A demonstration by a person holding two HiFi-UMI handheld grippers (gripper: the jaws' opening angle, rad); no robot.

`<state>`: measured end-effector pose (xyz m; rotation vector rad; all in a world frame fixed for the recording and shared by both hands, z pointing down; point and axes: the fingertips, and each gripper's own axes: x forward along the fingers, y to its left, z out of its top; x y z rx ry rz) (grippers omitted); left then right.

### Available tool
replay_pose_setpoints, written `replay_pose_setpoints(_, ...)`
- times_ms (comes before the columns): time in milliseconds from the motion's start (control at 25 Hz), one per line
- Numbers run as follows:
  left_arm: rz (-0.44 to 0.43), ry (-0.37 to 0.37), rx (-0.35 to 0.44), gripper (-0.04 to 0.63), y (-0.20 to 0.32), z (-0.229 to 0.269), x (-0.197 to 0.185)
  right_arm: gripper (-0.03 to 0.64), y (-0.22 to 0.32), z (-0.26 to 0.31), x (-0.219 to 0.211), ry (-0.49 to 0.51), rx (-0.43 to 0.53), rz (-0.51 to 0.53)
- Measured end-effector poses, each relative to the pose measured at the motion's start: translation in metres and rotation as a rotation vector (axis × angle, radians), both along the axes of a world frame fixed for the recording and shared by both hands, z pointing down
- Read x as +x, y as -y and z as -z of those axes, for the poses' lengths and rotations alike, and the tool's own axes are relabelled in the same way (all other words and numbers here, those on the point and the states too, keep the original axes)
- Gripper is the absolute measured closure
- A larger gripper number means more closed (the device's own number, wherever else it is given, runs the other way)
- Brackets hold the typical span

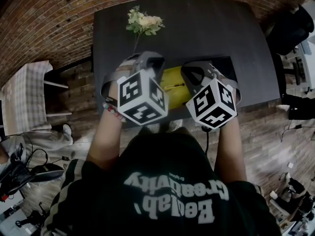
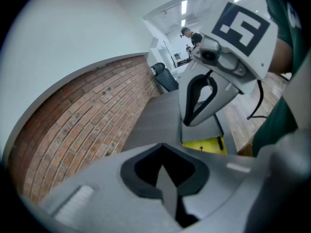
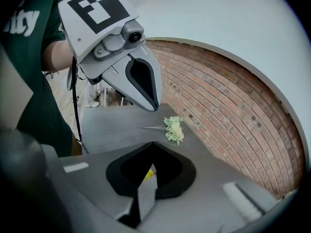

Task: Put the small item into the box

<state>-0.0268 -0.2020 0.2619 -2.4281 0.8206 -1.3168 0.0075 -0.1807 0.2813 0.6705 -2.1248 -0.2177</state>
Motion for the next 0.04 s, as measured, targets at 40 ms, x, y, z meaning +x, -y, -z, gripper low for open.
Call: replay_pose_setpoints(40,0.0,0.0,-0.001,0.592,0.0003,-0.0003,0.0001,0.611,0.0003,-0.0003,-0.0003,0.0,0.0,0.002)
